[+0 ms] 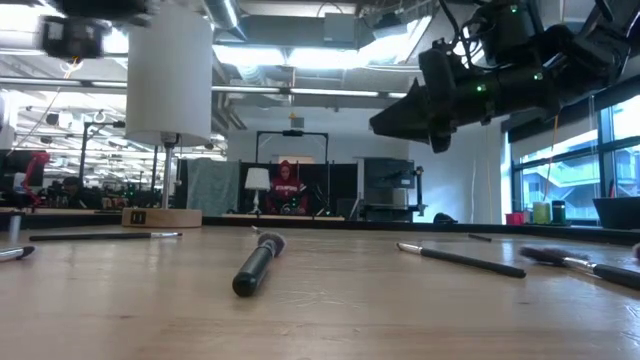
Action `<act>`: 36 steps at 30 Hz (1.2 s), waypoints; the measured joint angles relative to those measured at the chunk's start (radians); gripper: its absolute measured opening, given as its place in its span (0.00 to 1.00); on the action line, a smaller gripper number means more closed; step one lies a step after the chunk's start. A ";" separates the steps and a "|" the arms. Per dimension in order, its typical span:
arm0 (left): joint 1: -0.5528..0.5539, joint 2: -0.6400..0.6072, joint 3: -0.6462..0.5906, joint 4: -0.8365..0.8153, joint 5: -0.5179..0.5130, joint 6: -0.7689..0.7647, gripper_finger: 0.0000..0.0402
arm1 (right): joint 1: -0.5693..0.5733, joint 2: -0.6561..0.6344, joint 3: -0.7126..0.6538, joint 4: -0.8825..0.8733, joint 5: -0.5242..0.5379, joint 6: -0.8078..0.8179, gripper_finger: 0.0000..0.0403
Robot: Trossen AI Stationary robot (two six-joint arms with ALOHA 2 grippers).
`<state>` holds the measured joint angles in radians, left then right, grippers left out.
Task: Put items in baskets/containers
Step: Put the eyeshadow brush into the transparent organizer
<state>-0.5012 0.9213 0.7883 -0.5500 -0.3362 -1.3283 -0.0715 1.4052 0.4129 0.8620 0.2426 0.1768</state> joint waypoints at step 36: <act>-0.203 -0.036 0.326 -1.020 0.146 -0.779 0.07 | 0.000 0.000 -0.001 0.000 0.000 -0.020 0.30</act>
<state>-0.7044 0.8854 1.1142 -1.5698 -0.1906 -2.1074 -0.0716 1.4052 0.4118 0.8616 0.2421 0.1571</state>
